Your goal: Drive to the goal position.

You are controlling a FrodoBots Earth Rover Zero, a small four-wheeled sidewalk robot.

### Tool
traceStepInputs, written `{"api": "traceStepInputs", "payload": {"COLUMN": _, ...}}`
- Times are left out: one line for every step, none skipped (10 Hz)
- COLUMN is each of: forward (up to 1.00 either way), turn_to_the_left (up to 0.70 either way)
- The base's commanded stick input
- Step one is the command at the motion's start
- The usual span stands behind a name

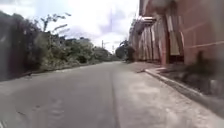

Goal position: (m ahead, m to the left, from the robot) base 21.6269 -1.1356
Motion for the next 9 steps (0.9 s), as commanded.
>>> {"api": "traceStepInputs", "payload": {"forward": 1.00, "turn_to_the_left": -0.40}}
{"api": "traceStepInputs", "payload": {"forward": 1.00, "turn_to_the_left": -0.40}}
{"api": "traceStepInputs", "payload": {"forward": 1.00, "turn_to_the_left": -0.38}}
{"api": "traceStepInputs", "payload": {"forward": 1.00, "turn_to_the_left": 0.00}}
{"api": "traceStepInputs", "payload": {"forward": 1.00, "turn_to_the_left": 0.00}}
{"api": "traceStepInputs", "payload": {"forward": 1.00, "turn_to_the_left": 0.00}}
{"api": "traceStepInputs", "payload": {"forward": 1.00, "turn_to_the_left": 0.00}}
{"api": "traceStepInputs", "payload": {"forward": 1.00, "turn_to_the_left": 0.00}}
{"api": "traceStepInputs", "payload": {"forward": 1.00, "turn_to_the_left": 0.00}}
